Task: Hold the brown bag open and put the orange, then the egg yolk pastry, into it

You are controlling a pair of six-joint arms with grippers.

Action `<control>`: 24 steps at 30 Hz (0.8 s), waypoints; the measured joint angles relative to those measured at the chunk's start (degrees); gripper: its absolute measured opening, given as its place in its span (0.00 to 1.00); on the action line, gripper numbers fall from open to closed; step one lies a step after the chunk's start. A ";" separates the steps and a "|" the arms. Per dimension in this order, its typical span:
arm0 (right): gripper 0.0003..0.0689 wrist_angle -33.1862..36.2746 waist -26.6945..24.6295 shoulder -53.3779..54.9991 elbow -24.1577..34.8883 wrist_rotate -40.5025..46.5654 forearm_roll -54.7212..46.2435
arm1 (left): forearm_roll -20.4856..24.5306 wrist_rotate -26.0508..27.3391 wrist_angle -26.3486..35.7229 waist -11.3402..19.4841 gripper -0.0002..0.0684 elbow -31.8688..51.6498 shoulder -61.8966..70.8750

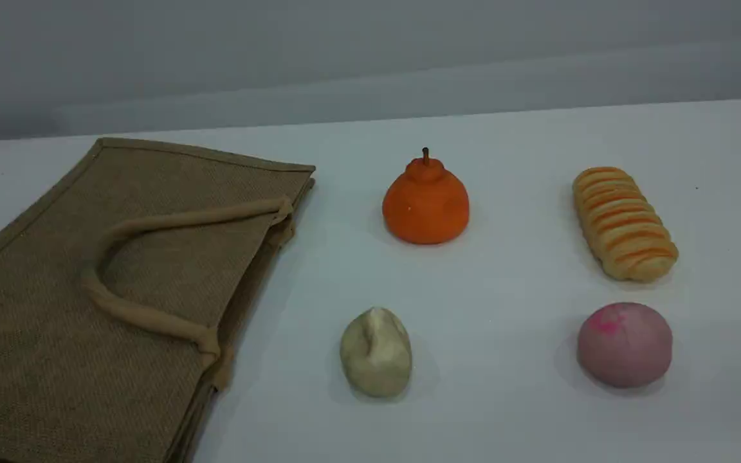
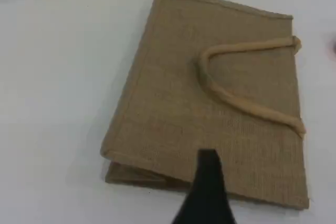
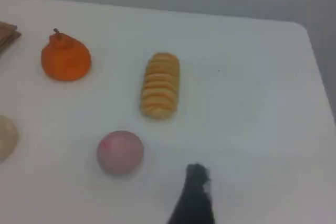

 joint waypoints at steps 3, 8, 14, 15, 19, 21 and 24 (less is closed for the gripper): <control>0.80 0.00 0.00 0.00 0.00 0.00 0.00 | 0.00 0.00 0.00 0.00 0.78 0.00 0.00; 0.80 0.00 0.00 0.00 0.00 0.00 0.59 | 0.00 0.00 0.00 0.00 0.78 0.00 0.00; 0.80 0.00 0.00 0.00 0.00 0.00 0.63 | 0.00 0.00 0.00 -0.11 0.78 0.00 0.00; 0.80 0.00 0.00 0.00 0.00 0.00 0.75 | 0.00 0.00 0.00 -0.11 0.78 0.00 0.00; 0.80 -0.08 0.09 0.00 -0.07 0.02 0.86 | 0.00 -1.01 -0.55 -0.11 0.78 -0.65 1.39; 0.80 -0.66 0.09 0.21 -0.63 1.47 0.86 | 0.06 -2.29 -3.11 -0.11 0.78 -2.12 3.13; 0.80 -2.97 0.09 3.71 -1.57 3.08 1.80 | 0.06 -3.50 -6.47 -0.11 0.78 -5.30 7.12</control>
